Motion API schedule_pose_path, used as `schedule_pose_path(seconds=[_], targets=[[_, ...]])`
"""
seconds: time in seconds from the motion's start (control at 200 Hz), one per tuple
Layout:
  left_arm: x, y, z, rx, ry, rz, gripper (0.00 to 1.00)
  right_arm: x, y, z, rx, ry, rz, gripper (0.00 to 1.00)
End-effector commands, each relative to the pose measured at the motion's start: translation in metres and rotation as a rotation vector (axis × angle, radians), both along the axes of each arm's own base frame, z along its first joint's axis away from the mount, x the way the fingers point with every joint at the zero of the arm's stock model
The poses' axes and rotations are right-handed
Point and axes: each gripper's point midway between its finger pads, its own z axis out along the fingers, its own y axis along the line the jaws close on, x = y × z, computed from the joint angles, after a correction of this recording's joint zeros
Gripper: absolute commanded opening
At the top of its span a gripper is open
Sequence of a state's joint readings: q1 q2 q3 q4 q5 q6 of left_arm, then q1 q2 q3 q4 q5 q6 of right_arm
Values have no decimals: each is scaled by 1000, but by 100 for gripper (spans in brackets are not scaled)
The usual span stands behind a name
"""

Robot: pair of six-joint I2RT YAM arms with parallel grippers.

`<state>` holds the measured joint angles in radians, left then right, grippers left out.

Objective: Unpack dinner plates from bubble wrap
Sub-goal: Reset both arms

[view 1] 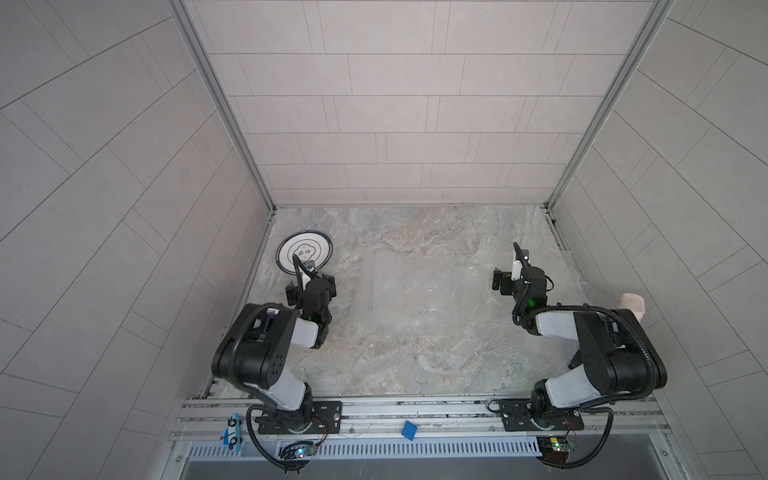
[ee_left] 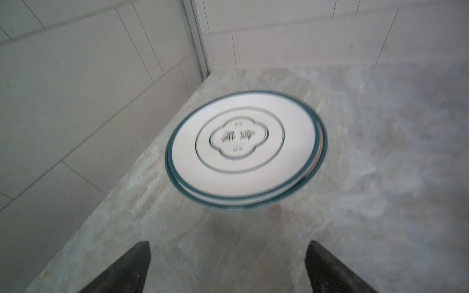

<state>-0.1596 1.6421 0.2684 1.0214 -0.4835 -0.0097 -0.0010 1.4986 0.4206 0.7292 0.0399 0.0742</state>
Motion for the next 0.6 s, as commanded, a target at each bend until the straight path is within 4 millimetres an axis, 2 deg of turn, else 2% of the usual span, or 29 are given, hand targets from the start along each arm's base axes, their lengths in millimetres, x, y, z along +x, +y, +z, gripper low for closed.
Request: schedule_pose_path(seconds=[0.0,0.015,0.035,0.11,0.18,0.38,0.59], targets=[[15,-2,49,-4,-189,12,100,3,4,-1,-33,16,25,100],[13,0,43,2,-159,23,100,2,5,-1,-36,16,25,100],[22,1,48,-5,-164,28,100,2,4,-1,-37,14,23,100],[35,3,41,-30,-115,9,100,2,4,0,-35,13,21,100],[36,9,36,-91,-89,-1,100,2,4,-1,-35,14,22,100],[39,11,33,-91,-86,-3,100,2,4,-1,-35,15,23,100],[37,0,39,-71,-103,-52,100,2,4,-1,-35,17,23,100]])
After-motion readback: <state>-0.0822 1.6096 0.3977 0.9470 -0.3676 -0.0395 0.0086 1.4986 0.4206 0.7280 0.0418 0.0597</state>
